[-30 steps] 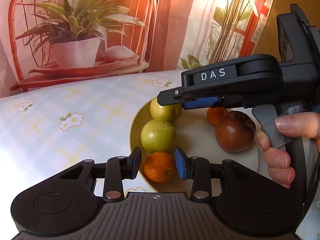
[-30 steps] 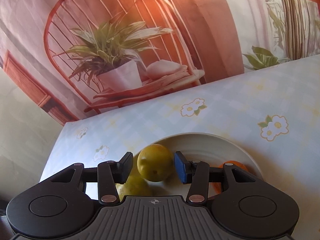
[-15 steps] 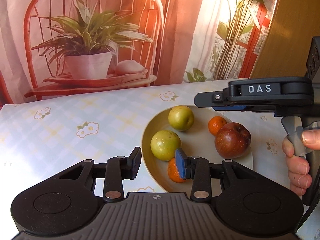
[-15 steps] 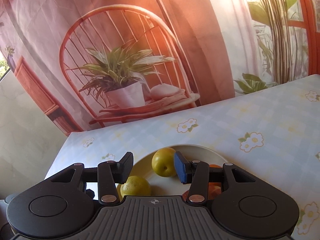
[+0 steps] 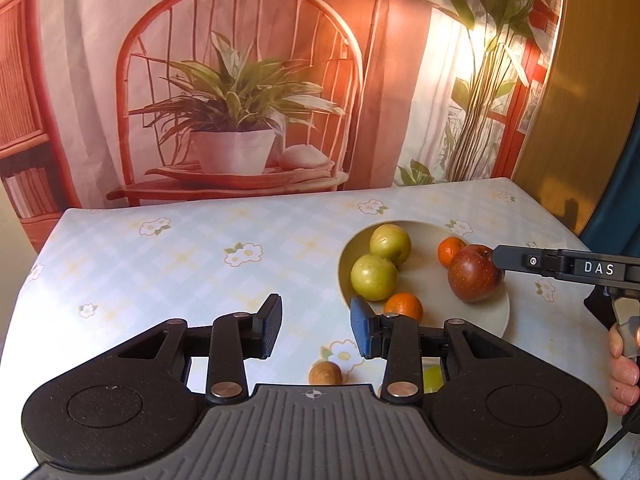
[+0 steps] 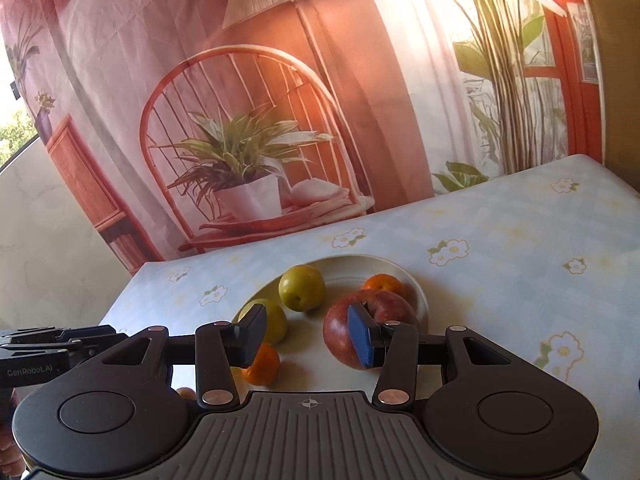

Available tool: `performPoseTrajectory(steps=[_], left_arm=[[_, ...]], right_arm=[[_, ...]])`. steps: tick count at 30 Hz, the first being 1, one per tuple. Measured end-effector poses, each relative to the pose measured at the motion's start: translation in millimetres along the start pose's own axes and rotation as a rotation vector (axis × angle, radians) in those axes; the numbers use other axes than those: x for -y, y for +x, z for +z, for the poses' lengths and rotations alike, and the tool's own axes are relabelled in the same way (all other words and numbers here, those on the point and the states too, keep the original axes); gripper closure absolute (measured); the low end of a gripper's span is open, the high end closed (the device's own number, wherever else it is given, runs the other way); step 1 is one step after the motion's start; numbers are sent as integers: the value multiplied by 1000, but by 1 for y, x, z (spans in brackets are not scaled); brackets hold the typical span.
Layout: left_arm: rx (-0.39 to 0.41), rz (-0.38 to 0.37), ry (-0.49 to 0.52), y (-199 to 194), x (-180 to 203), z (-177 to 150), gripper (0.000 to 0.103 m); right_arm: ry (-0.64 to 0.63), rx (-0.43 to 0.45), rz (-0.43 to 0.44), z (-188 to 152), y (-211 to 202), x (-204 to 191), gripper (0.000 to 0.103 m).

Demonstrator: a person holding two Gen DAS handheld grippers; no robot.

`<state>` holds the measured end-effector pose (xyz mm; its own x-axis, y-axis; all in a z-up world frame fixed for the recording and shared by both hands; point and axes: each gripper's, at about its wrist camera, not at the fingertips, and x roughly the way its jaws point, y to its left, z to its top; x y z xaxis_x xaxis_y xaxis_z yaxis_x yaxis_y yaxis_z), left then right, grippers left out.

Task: Organize fruits
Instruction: 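Withdraw both grippers from the plate toward the lemons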

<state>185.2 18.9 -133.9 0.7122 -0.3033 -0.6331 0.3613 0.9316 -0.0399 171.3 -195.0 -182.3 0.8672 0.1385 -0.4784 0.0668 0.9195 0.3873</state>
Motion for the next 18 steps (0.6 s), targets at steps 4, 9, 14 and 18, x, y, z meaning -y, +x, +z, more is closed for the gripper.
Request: performPoseTrajectory(steps=[4,9,14,18], left_arm=[[10,11,-25,-17,-7,-10,63],[23,34,-57,-33,-12,-26,63],[26,33,-91,-45,-14,-42,63],[34,35,-110,-52,-13,-53,63]], right_arm=[[10,9,6,-16,-16,-4,60],[-24,15,-4,-32,-30,-14,60],[-68,12,-9,-44,-40,-25,60],[-99,8,-12,-53,-47,-32,60]])
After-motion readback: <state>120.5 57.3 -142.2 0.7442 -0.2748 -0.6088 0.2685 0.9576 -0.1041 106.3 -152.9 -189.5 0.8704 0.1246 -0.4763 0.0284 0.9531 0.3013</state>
